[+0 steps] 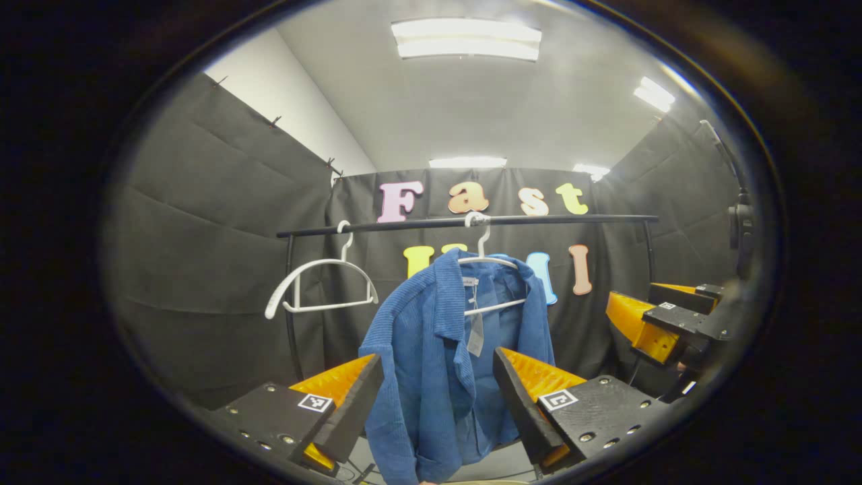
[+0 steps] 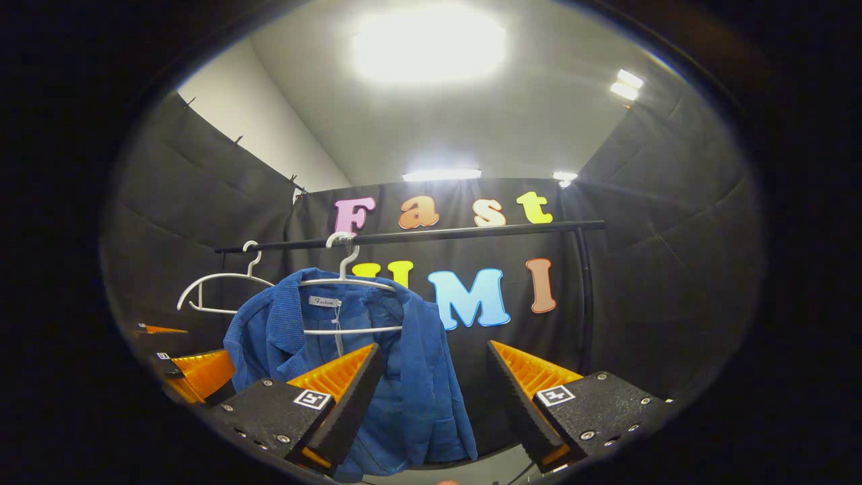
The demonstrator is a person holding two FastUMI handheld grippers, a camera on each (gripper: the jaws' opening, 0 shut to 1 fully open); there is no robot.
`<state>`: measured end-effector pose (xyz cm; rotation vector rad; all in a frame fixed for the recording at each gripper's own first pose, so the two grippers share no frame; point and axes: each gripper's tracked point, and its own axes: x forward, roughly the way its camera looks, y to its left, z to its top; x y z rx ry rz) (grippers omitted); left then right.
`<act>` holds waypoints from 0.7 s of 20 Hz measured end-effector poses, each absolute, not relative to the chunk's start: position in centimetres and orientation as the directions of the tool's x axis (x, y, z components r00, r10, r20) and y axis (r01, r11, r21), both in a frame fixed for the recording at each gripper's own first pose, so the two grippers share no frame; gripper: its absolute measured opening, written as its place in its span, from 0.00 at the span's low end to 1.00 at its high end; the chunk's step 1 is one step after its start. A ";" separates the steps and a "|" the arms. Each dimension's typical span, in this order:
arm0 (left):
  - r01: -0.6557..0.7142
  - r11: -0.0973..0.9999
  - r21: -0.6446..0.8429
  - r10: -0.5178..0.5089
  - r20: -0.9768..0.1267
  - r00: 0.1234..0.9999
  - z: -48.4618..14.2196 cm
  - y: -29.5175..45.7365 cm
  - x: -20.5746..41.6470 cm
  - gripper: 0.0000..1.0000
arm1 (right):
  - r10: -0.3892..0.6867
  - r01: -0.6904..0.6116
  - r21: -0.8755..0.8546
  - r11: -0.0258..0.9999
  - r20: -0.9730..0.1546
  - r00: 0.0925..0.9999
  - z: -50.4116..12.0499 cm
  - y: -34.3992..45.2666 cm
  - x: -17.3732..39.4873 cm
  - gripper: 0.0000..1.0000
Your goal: Grasp the clothes on the hanger with both hands and then place them into the laundry hamper below.
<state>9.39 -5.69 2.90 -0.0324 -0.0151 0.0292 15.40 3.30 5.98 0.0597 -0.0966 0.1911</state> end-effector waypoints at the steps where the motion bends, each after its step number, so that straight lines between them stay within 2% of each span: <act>1: -0.034 0.999 -0.032 0.035 0.008 0.999 2.6 -5.9 10.2 0.95 | 0.195 -0.201 0.053 0.978 0.101 0.976 5.8 3.5 16.3 0.94; 6: -0.059 0.998 -0.030 0.060 0.006 0.998 1.9 -7.3 13.7 0.99 | 0.236 -0.242 0.062 0.968 0.091 0.968 5.0 3.8 20.4 0.94; 7: -0.062 0.998 -0.030 0.062 0.006 0.998 1.8 -7.6 14.3 0.95 | 0.244 -0.250 0.070 0.966 0.086 0.966 4.7 3.9 21.2 0.94; 14: -0.134 0.991 -0.025 0.134 0.006 0.991 0.2 -8.5 18.9 0.95 | 0.312 -0.316 0.116 0.942 0.057 0.948 2.6 5.4 27.0 0.94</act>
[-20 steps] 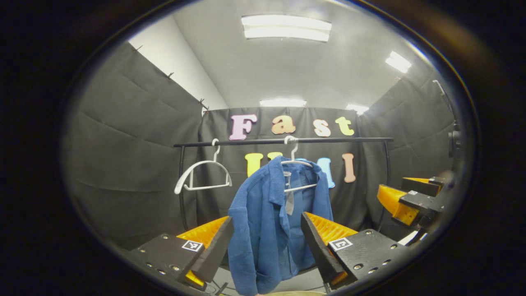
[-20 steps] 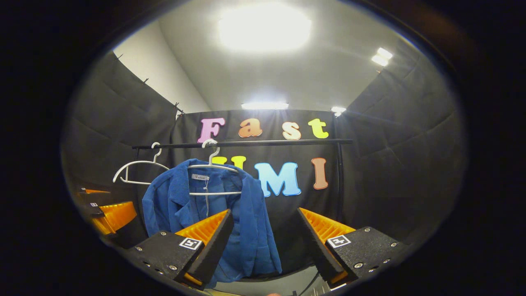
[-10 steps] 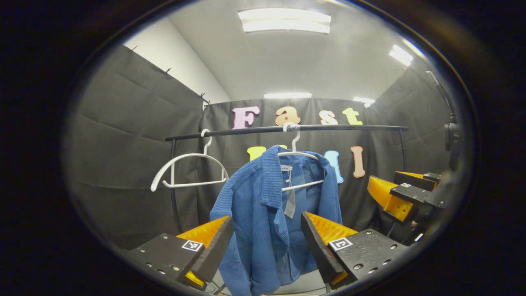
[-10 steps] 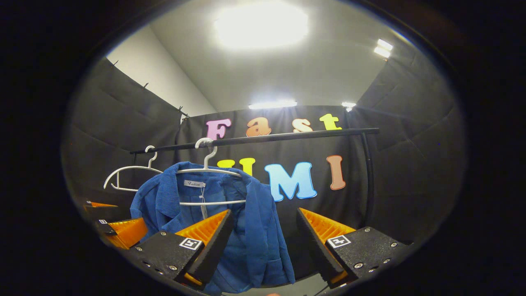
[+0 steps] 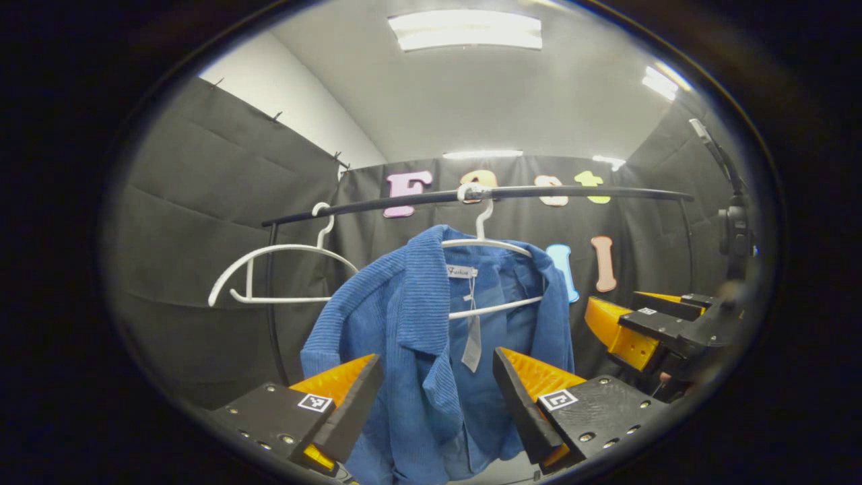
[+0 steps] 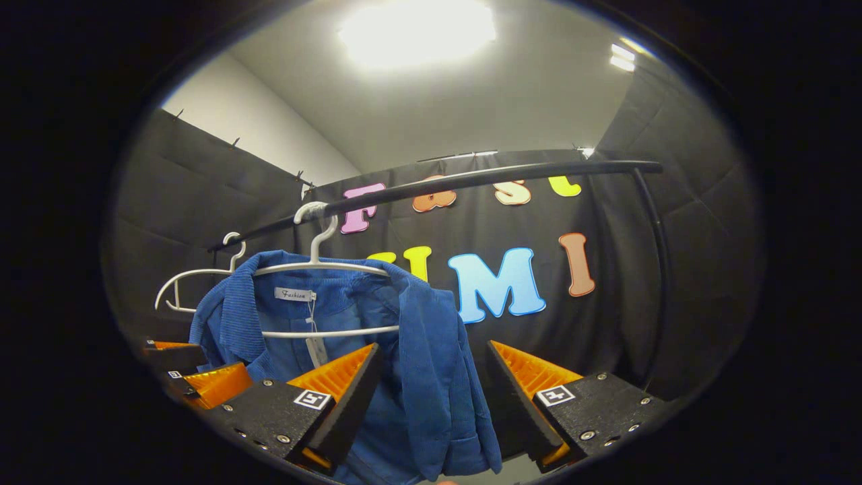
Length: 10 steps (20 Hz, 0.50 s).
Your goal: Grasp the clothes on the hanger with both hands and then place them into the laundry hamper below.
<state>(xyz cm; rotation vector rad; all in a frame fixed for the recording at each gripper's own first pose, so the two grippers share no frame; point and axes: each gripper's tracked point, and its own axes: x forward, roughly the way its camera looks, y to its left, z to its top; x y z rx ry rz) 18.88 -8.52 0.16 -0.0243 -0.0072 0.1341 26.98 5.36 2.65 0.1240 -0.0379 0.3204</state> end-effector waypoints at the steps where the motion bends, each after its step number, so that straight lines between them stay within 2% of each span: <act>1: -0.152 0.988 -0.026 0.152 0.001 0.988 -0.2 -8.3 19.5 0.95 | 0.322 -0.326 0.118 0.938 0.056 0.945 2.3 5.6 28.0 0.94; 3: -0.182 0.983 -0.035 0.182 -0.009 0.983 -1.1 -8.1 20.7 0.95 | 0.335 -0.339 0.127 0.932 0.053 0.941 1.6 6.0 29.4 0.94; 4: -0.198 0.979 -0.039 0.198 -0.010 0.980 -1.5 -7.9 21.4 1.00 | 0.343 -0.347 0.136 0.928 0.053 0.938 1.3 6.2 30.3 0.94; 10: -0.287 0.958 0.005 0.287 -0.017 0.958 -3.0 -6.5 24.1 1.00 | 0.403 -0.406 0.189 0.894 0.051 0.914 -0.3 8.6 34.4 0.95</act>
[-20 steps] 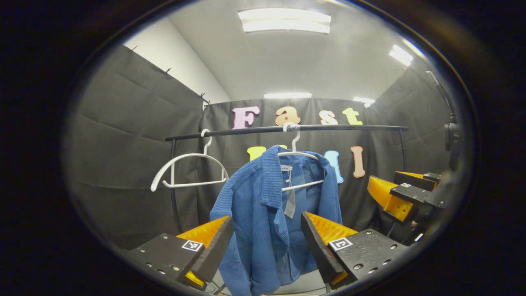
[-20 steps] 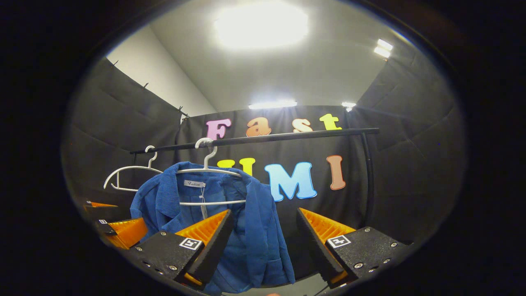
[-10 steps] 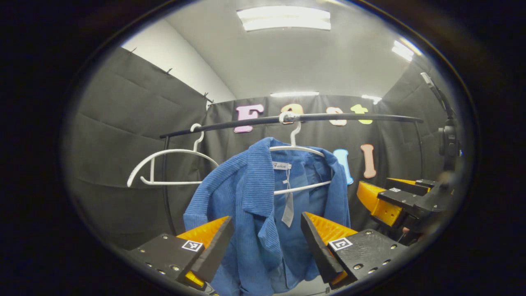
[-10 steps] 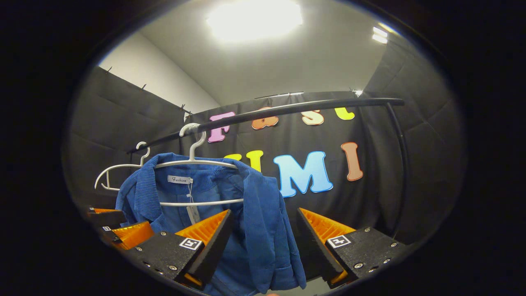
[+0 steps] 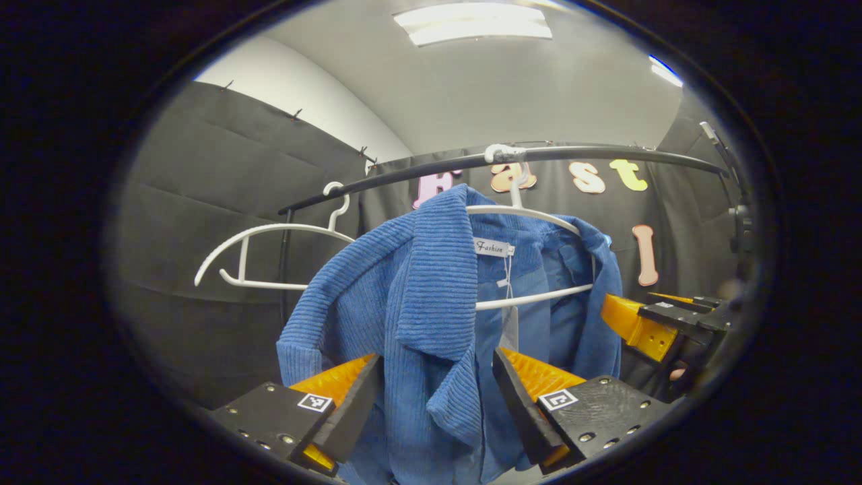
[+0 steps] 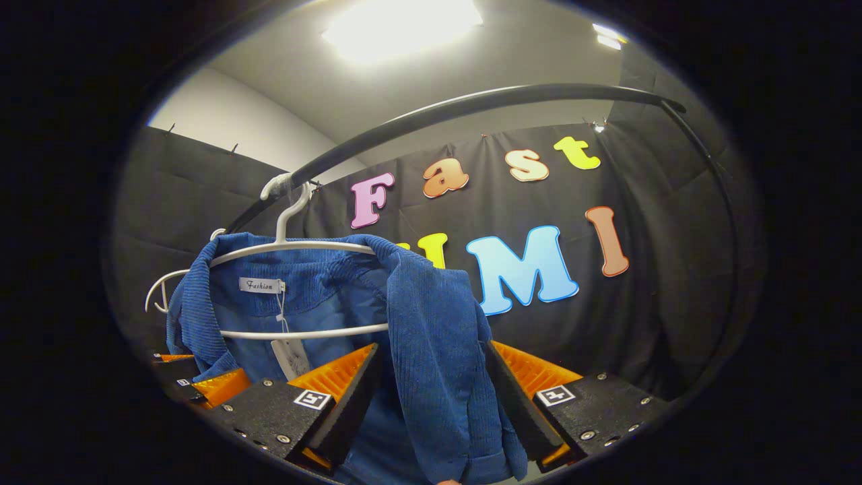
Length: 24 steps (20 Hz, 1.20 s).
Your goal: Grasp the clothes on the hanger with both hands and then place them into the laundry hamper below.
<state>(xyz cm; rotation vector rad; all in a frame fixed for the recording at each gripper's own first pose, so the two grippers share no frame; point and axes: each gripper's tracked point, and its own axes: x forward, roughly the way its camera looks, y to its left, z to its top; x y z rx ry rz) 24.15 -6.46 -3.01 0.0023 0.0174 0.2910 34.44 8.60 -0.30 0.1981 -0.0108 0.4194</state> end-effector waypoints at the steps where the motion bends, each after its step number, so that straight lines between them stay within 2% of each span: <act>1: -0.297 0.955 0.012 0.297 -0.020 0.955 -3.3 -6.3 24.4 1.00 | 0.409 -0.411 0.189 0.892 0.051 0.911 -0.5 8.9 35.1 0.95; 8: -0.330 0.944 0.018 0.330 -0.021 0.944 -4.0 -5.3 24.7 1.00 | 0.435 -0.423 0.264 0.867 0.018 0.900 -2.5 10.4 38.0 0.95; 9: -0.340 0.940 0.023 0.340 -0.025 0.940 -4.1 -4.7 24.6 0.96 | 0.437 -0.422 0.282 0.861 0.013 0.899 -2.6 10.4 38.4 0.94; 10: -0.343 0.939 0.024 0.344 -0.029 0.939 -4.1 -4.5 24.6 0.85 | 0.440 -0.422 0.300 0.855 0.009 0.898 -2.7 10.5 38.5 0.93; 12: -0.345 0.938 0.027 0.346 -0.038 0.937 -4.4 -4.5 24.8 0.61 | 0.449 -0.424 0.331 0.843 0.003 0.894 -2.8 10.3 38.8 0.79; 13: -0.343 0.939 0.034 0.344 -0.042 0.938 -4.4 -4.5 24.9 0.61 | 0.455 -0.428 0.343 0.836 0.002 0.891 -2.8 10.2 39.0 0.63; 14: -0.343 0.938 0.049 0.345 -0.044 0.938 -4.4 -4.4 25.0 0.61 | 0.457 -0.430 0.351 0.832 0.005 0.889 -2.7 10.1 39.1 0.53; 15: -0.376 0.924 0.073 0.379 -0.039 0.924 -4.4 -3.5 24.7 0.51 | 0.452 -0.428 0.354 0.832 0.016 0.892 -2.4 9.8 39.3 0.32; 17: -0.367 0.927 0.075 0.371 -0.049 0.927 -4.5 -4.0 25.0 0.30 | 0.433 -0.424 0.336 0.841 0.049 0.900 -1.6 9.1 39.5 0.11; 19: -0.394 0.916 0.077 0.398 -0.050 0.916 -4.3 -3.4 24.6 0.17 | 0.436 -0.434 0.325 0.841 0.070 0.897 -0.9 8.9 39.1 0.07; 20: -0.384 0.921 0.063 0.388 -0.051 0.920 -4.2 -3.4 24.5 0.05 | 0.434 -0.434 0.326 0.840 0.078 0.898 -0.7 8.7 39.3 0.07; 21: -0.362 0.931 0.043 0.364 -0.056 0.930 -4.1 -3.9 24.4 0.10 | 0.426 -0.429 0.329 0.841 0.087 0.901 -0.4 8.3 39.5 0.07; 22: -0.353 0.935 0.036 0.355 -0.057 0.933 -3.8 -3.9 24.2 0.10 | 0.417 -0.424 0.331 0.843 0.095 0.904 -0.1 8.0 39.4 0.07; 23: -0.353 0.935 0.038 0.355 -0.050 0.934 -3.4 -3.7 23.5 0.00 | 0.407 -0.417 0.334 0.845 0.105 0.908 0.2 7.6 39.4 0.07; 24: -0.355 0.934 0.042 0.356 -0.039 0.934 -2.7 -3.7 22.9 0.04 | 0.395 -0.411 0.335 0.848 0.118 0.911 0.6 7.2 39.3 0.07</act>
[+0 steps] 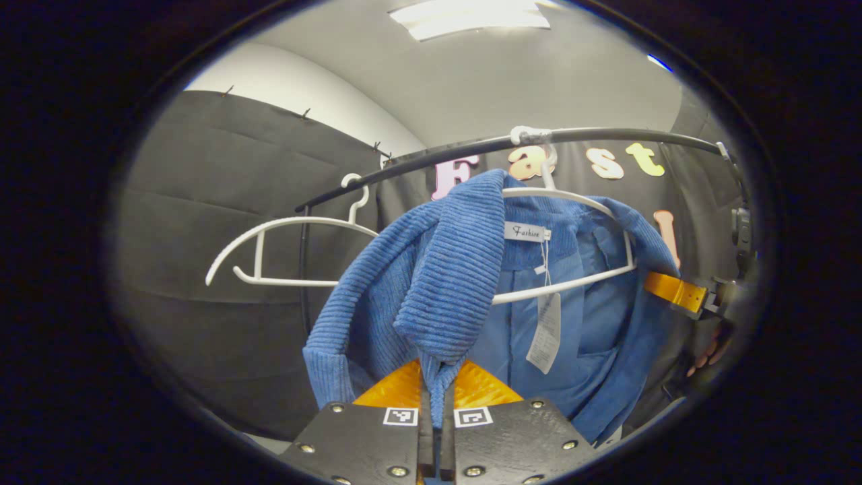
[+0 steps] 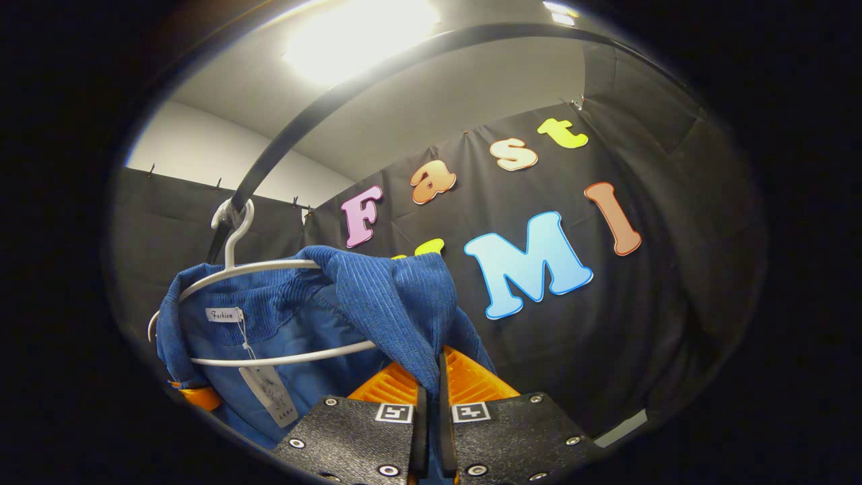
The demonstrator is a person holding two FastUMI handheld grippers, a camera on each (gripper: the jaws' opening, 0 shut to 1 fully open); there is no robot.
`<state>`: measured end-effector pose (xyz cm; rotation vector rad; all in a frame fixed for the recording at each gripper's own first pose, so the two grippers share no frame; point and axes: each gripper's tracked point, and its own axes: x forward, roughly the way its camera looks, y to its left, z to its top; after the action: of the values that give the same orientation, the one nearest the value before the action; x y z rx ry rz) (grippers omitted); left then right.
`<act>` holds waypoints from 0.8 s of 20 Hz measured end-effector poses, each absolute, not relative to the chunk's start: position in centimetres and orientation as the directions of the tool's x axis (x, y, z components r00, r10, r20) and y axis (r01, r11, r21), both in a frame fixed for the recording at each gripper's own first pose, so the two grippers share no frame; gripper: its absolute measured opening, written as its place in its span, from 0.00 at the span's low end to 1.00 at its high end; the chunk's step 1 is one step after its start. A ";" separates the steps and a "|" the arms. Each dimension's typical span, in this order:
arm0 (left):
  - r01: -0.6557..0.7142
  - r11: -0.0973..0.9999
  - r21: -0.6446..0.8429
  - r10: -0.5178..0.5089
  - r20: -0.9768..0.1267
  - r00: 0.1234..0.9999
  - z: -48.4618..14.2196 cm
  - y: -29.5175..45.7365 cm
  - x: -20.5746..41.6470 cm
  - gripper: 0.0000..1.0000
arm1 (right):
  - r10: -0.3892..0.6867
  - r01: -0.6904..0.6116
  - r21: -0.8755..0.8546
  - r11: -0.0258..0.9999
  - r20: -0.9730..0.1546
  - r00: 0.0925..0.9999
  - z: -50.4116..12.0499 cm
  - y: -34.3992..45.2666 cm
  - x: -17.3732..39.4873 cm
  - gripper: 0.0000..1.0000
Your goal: Grasp the clothes on the hanger with both hands and then place them into the laundry hamper below.
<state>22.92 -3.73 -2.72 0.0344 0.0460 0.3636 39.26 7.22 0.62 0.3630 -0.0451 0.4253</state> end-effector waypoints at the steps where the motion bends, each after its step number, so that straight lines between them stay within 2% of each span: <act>1: -0.349 0.936 0.042 0.351 -0.031 0.936 -2.1 -3.8 22.5 0.09 | 0.383 -0.405 0.334 0.851 0.133 0.914 1.1 6.8 39.4 0.07; 3: -0.344 0.938 0.048 0.345 -0.021 0.938 -1.0 -3.5 21.6 0.00 | 0.363 -0.396 0.329 0.857 0.160 0.918 2.2 6.3 39.8 0.07; 4: -0.340 0.939 0.047 0.341 -0.015 0.940 -0.3 -3.5 21.2 0.09 | 0.353 -0.391 0.323 0.862 0.170 0.920 2.6 6.0 40.1 0.07; 7: -0.332 0.942 0.053 0.331 0.029 0.943 2.3 -3.2 19.9 0.09 | 0.322 -0.378 0.292 0.879 0.222 0.920 4.5 5.0 40.7 0.07; 8: -0.335 0.941 0.059 0.332 0.047 0.942 3.4 -2.9 19.5 0.02 | 0.313 -0.375 0.279 0.884 0.242 0.918 5.3 4.7 40.8 0.06; 11: -0.344 0.937 0.053 0.339 0.086 0.937 5.9 -2.3 18.8 0.02 | 0.289 -0.362 0.242 0.900 0.290 0.913 7.0 4.0 41.3 0.07; 12: -0.346 0.937 0.051 0.340 0.095 0.935 6.7 -1.9 18.6 0.09 | 0.285 -0.360 0.236 0.902 0.300 0.910 7.6 3.9 41.4 0.07; 15: -0.359 0.930 0.074 0.348 0.131 0.928 8.8 -0.3 18.3 0.09 | 0.275 -0.352 0.211 0.912 0.321 0.906 8.3 3.6 41.7 0.06; 16: -0.361 0.928 0.087 0.348 0.139 0.927 9.5 0.3 18.2 0.02 | 0.273 -0.350 0.205 0.914 0.326 0.905 8.5 3.5 41.7 0.07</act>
<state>18.23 0.31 9.52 0.1120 -0.1225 0.3642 41.72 3.52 8.54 0.2639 -0.2971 0.3257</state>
